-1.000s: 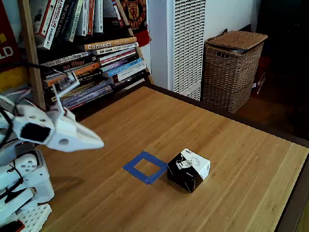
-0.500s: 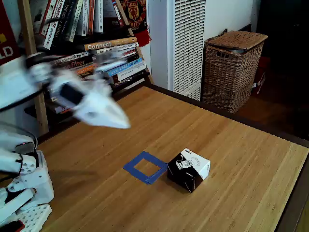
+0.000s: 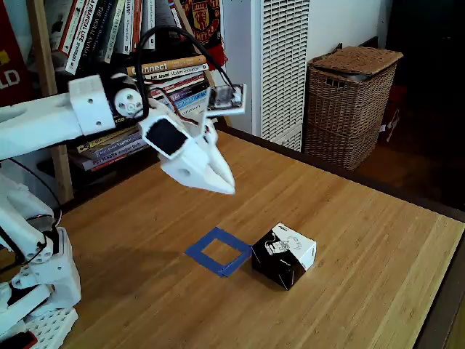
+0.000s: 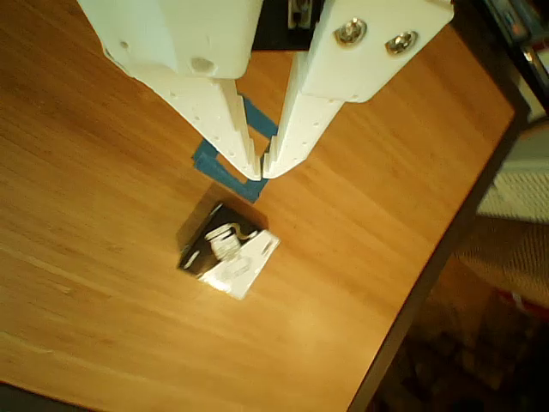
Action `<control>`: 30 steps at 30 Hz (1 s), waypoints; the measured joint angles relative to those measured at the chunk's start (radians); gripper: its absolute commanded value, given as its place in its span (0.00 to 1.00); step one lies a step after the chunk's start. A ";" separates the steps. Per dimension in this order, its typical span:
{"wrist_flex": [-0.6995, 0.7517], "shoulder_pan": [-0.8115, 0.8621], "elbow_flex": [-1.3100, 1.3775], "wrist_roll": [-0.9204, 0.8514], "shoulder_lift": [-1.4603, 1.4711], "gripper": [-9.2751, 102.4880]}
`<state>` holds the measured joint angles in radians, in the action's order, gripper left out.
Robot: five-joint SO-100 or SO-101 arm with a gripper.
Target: Push the box on top of the target
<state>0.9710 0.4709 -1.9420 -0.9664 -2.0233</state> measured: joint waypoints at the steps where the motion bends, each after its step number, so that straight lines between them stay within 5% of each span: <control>1: 0.000 0.014 0.005 0.021 0.000 0.08; 11: 0.052 0.106 0.275 0.087 0.087 0.08; 30: -0.103 0.189 0.364 0.046 0.371 0.08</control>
<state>0.8682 0.6596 -1.5785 -0.9204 -1.6521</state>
